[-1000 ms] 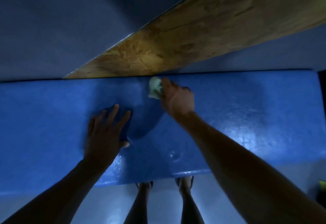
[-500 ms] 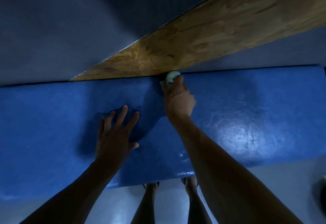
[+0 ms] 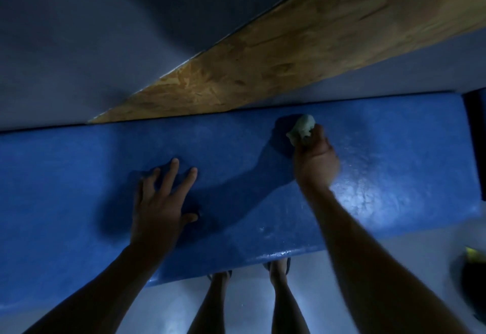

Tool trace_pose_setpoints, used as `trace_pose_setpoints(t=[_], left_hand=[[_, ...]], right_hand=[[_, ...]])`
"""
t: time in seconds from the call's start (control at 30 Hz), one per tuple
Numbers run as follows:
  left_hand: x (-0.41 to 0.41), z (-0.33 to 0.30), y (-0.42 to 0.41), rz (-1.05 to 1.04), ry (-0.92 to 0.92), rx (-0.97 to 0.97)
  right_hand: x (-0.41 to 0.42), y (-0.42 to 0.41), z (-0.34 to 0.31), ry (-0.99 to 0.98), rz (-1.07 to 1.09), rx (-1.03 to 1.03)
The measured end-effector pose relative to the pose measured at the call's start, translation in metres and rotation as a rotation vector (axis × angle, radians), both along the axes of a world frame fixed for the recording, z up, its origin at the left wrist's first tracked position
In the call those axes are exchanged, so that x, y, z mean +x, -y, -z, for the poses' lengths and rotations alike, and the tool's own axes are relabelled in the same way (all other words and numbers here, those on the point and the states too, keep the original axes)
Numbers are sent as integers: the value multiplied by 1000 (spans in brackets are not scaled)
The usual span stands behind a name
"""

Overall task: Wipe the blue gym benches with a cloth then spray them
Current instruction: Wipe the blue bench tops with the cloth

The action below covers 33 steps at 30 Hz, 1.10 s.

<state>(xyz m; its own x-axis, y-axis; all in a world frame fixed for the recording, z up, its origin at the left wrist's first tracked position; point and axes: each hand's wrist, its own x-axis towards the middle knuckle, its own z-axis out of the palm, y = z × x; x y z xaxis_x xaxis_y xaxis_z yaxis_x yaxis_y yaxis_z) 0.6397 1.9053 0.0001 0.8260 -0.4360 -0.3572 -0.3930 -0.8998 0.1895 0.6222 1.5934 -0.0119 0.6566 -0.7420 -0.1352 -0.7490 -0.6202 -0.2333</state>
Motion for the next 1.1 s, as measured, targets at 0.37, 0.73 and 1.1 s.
trace_pose_setpoints(t=[0.37, 0.73, 1.1], left_hand=[[1, -2, 0, 16, -6, -4], [4, -9, 6, 28, -63, 113], [3, -8, 5, 34, -47, 99]], right_hand=[[-25, -17, -5, -43, -780, -127], [-53, -134, 5, 76, -536, 90], [-75, 10, -11, -56, -6, -32]])
